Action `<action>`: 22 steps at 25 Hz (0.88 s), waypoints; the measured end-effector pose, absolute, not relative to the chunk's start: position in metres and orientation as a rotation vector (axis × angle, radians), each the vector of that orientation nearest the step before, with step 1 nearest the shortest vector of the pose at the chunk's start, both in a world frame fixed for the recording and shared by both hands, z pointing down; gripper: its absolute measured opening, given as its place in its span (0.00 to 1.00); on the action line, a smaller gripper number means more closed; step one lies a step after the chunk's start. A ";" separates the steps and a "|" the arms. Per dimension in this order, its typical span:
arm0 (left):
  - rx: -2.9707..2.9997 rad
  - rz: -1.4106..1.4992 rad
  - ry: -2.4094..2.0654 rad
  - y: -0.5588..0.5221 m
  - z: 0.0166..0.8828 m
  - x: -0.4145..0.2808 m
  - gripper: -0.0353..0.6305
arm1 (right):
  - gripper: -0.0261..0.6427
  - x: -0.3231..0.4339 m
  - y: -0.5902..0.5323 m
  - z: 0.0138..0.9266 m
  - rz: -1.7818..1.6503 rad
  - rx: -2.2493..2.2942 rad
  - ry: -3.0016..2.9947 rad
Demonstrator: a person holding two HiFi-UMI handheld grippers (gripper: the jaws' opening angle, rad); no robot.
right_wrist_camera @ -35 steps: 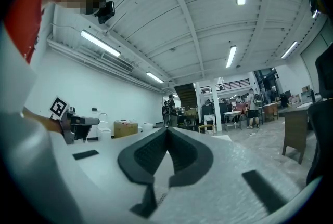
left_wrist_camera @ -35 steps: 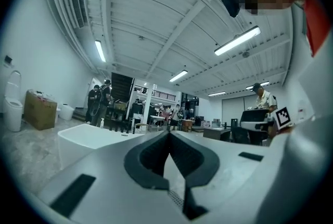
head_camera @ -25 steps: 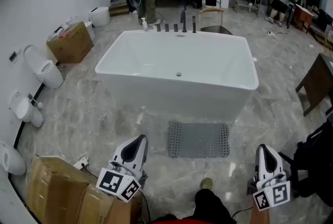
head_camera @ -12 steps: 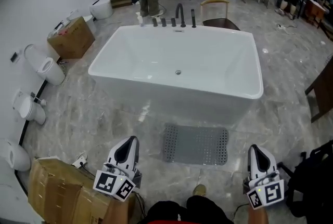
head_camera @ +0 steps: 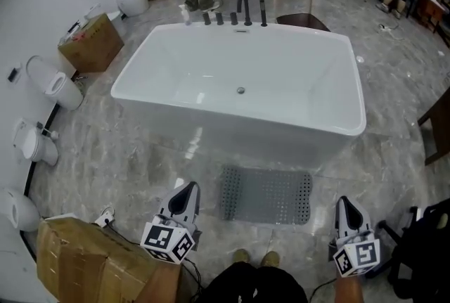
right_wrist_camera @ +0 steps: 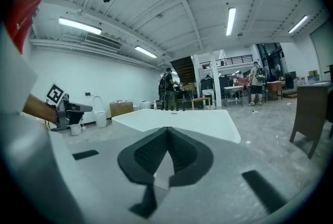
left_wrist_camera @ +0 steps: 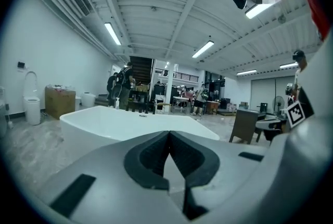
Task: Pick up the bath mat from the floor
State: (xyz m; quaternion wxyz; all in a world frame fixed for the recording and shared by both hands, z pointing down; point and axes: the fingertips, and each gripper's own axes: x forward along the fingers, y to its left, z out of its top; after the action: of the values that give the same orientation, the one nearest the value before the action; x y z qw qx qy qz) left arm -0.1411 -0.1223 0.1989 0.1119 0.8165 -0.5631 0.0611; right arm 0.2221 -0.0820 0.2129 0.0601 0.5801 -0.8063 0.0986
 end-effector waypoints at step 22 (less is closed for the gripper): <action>2.104 0.512 -1.492 -0.170 0.506 -0.171 0.07 | 0.05 0.239 -0.128 0.467 0.501 1.688 -2.243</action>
State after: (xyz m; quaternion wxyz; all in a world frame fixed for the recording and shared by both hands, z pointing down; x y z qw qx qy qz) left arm -0.1707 -0.1695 0.5058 0.2532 0.7739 -0.5490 0.1885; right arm 0.2386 -0.1280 0.4674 0.1444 0.5857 -0.7784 0.1737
